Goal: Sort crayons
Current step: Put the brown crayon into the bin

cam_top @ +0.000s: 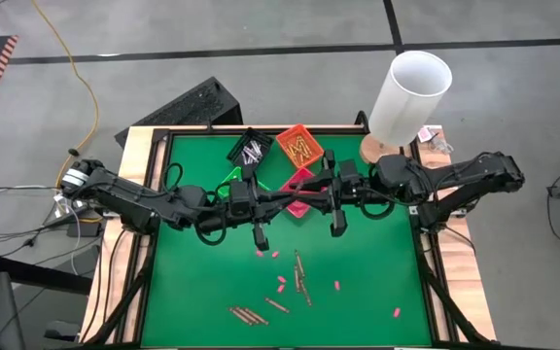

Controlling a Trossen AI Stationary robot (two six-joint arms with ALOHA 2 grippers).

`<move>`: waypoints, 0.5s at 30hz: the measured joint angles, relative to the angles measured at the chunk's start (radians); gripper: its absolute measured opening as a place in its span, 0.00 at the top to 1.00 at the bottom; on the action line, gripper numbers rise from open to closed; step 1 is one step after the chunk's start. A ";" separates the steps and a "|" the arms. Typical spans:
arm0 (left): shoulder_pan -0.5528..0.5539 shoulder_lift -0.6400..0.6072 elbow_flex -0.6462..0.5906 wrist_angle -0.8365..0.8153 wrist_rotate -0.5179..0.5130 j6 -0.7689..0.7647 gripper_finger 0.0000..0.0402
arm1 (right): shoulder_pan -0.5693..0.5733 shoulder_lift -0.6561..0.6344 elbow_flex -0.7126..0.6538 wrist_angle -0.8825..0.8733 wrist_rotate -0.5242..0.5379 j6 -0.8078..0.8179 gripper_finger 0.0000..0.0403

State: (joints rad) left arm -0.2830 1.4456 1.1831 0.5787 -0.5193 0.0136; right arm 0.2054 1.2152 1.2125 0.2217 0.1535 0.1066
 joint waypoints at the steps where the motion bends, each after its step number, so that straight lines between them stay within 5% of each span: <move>1: 0.002 0.000 0.000 0.000 0.002 0.000 0.98 | 0.000 0.000 0.000 0.000 0.000 0.000 0.79; 5: 0.003 0.000 0.000 0.001 0.011 0.000 0.98 | -0.003 0.000 0.000 0.002 0.003 -0.003 0.97; 15: 0.003 0.000 0.001 -0.039 -0.021 -0.008 0.88 | -0.013 0.001 0.000 -0.001 0.031 0.016 0.99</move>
State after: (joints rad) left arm -0.2804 1.4456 1.1839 0.5393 -0.5401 0.0058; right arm 0.1925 1.2160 1.2125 0.2204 0.1847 0.1230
